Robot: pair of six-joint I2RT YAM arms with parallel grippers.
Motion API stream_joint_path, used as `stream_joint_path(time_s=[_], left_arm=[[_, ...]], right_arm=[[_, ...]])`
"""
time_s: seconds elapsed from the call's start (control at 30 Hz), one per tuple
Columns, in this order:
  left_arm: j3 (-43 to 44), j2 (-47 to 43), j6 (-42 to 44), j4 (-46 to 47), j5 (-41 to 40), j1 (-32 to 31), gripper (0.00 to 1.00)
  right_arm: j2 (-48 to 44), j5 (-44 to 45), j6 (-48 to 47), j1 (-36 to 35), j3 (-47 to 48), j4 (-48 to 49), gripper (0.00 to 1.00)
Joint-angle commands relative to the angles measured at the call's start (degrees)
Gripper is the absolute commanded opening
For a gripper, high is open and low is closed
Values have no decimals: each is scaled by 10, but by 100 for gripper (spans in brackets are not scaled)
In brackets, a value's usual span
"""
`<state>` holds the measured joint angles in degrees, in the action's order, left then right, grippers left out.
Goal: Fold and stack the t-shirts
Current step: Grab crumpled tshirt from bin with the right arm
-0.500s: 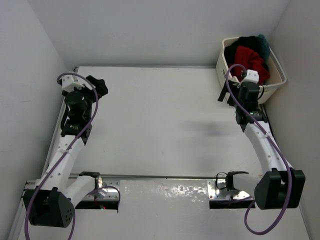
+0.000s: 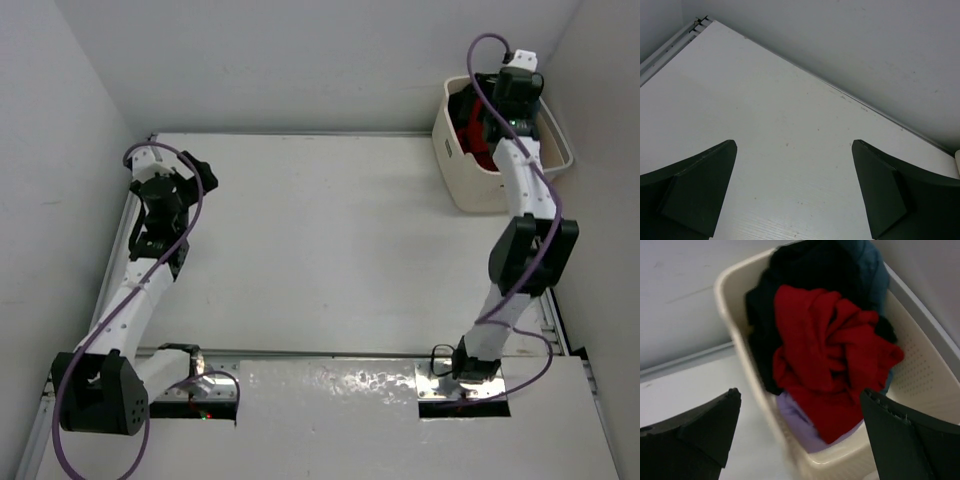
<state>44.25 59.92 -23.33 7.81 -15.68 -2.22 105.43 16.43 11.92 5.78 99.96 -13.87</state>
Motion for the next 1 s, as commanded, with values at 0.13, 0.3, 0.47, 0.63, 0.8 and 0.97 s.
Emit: stream_joint_path(time_s=[0.13,0.3,0.47,0.63,0.8,0.97], left_arm=[[26,30,10,40,-2,-1,100],[34,51,9,45,0,-2,100],[47,73,9,39,8,-2,100],[47,73,15,30,6,-2,100],[42,75,14,47,22,-2,100],[39,82,8,62,50,-2,100]], right_arm=[[239,-45,-16,56,279,-16,99],[314,-102,16,71,264,112,95],[367,-88,73,72,285,139,27],[320,-46,82,72,220,189,0],[273,-40,45,72,224,180,0],[174,-54,25,71,196,169,0]])
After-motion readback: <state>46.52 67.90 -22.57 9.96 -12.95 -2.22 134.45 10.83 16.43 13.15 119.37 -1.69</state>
